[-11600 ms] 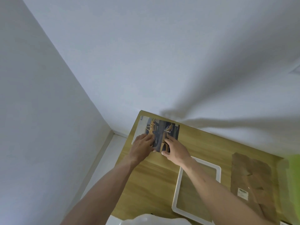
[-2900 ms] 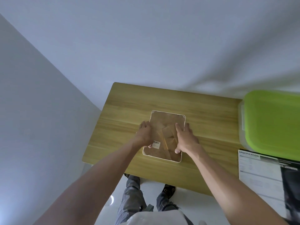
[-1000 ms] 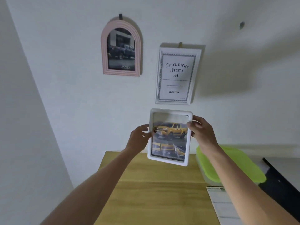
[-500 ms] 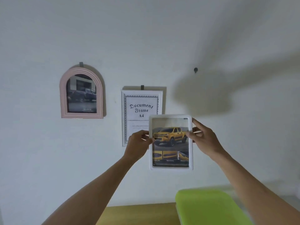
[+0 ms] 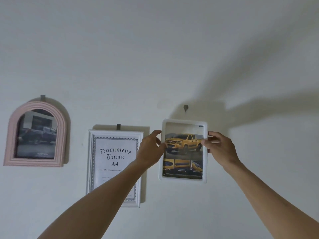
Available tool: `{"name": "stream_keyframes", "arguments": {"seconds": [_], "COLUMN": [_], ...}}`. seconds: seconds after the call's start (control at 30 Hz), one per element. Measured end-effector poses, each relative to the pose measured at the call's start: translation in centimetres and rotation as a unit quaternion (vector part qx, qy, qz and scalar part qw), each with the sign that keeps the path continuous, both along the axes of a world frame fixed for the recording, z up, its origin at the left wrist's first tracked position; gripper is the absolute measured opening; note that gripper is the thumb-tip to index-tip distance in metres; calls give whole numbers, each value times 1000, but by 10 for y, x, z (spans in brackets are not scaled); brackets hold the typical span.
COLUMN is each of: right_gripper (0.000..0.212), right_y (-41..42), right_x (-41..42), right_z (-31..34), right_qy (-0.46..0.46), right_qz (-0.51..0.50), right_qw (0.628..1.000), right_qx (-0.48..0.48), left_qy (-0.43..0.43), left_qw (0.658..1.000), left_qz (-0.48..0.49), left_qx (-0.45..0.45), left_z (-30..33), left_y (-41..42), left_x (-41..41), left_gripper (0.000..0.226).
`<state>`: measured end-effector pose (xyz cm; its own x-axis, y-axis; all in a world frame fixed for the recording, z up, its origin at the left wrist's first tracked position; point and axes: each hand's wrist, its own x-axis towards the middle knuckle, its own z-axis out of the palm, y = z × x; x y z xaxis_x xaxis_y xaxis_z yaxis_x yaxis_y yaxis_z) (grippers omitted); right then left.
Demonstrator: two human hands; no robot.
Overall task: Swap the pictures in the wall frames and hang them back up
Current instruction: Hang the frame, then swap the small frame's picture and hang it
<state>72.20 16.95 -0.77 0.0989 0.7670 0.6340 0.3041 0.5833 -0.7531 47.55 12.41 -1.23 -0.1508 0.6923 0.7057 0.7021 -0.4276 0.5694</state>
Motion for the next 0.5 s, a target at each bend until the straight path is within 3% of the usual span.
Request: {"name": "stream_keyframes", "arguments": {"seconds": [0.23, 0.5], "right_gripper": [23, 26], "right_y": [41, 71], "right_x": [5, 6], "right_z": [26, 35], "right_qy": [10, 16], "right_qz": [-1, -28], "right_qw": [999, 998], "right_qx": [36, 55], "left_qy": [64, 80], "left_qw": [997, 995], "left_qz": [32, 50], "left_qx": [13, 11], "left_z": [38, 50], "left_y": [31, 51], "left_x": [19, 28], "left_gripper": [48, 44]}}
